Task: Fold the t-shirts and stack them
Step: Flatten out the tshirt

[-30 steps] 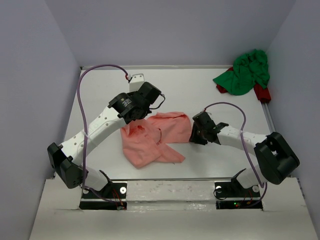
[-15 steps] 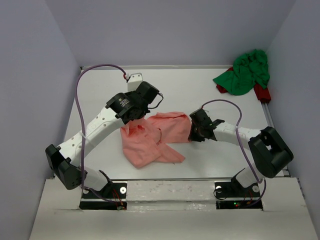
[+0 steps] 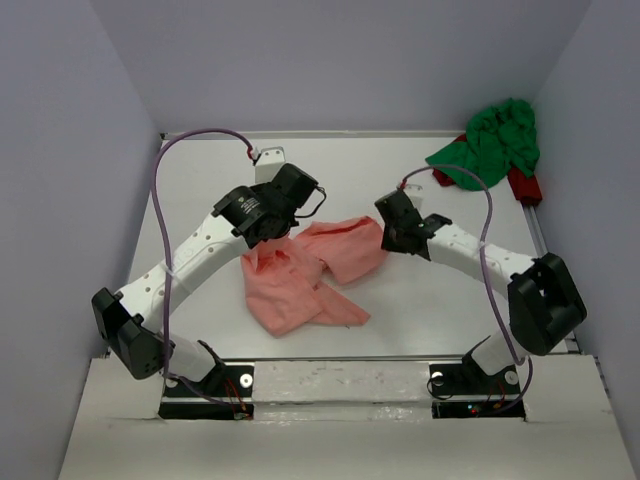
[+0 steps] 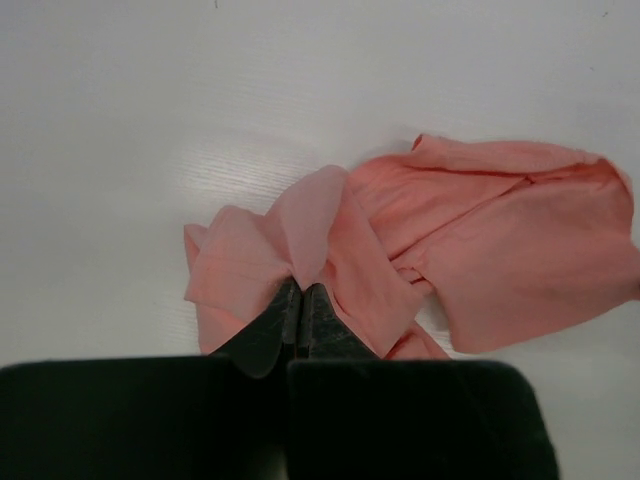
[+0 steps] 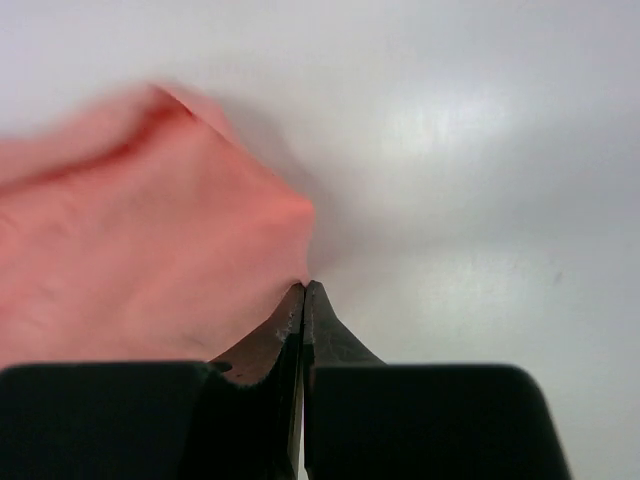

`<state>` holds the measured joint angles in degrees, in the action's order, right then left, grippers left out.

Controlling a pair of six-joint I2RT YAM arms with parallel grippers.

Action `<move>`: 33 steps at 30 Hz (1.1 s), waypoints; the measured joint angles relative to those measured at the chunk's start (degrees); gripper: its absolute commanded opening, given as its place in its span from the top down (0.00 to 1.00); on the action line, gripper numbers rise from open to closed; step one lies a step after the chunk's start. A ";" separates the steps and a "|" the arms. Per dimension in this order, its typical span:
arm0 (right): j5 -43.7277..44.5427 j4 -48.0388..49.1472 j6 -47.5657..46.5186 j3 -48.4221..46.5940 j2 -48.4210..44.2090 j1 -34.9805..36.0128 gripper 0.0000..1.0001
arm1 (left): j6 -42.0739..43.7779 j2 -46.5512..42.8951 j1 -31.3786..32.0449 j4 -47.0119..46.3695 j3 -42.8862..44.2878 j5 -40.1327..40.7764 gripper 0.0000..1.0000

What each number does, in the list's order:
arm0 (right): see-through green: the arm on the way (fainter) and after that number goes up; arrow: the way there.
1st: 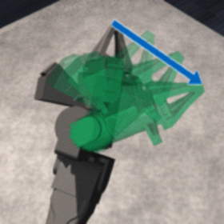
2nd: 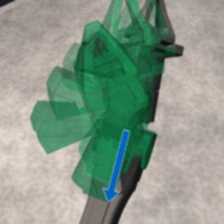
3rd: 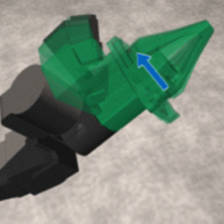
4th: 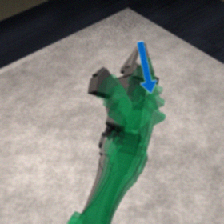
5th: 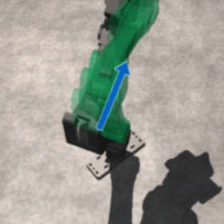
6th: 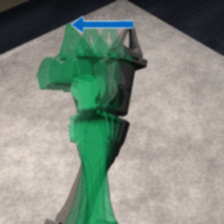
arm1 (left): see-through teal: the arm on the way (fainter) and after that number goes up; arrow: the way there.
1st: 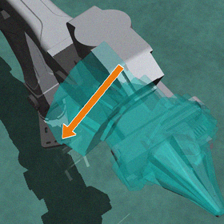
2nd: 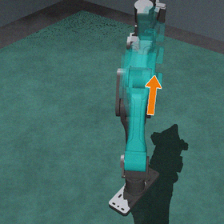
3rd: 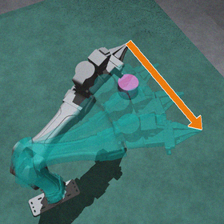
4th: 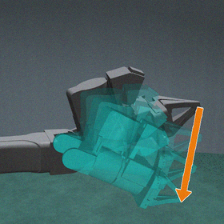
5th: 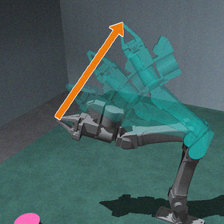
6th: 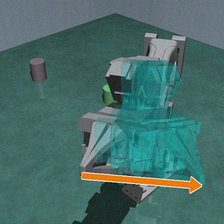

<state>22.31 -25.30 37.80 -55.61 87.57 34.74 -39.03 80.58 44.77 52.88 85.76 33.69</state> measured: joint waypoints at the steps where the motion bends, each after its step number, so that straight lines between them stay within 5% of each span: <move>1: 1.42 -1.07 -1.75 -3.08 0.02 -0.37 1.00 | 0.00 0.17 0.00 0.09 0.07 0.33 1.00; 8: 7.67 0.90 -26.29 -36.79 -0.55 -9.22 1.00 | 2.84 2.58 0.55 -0.37 5.77 6.71 1.00; 14: 11.19 2.64 -42.73 -56.08 -1.18 -19.58 1.00 | 8.76 1.07 0.87 -5.18 13.09 9.70 1.00; 33: 3.06 -6.51 -48.15 -63.95 -17.88 -18.47 1.00 | 16.87 -18.21 1.27 -9.53 21.33 8.48 1.00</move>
<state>25.36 -31.81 -10.35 -119.57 69.69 16.27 -22.15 62.37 46.04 43.35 107.09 42.17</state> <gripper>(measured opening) 0.011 0.014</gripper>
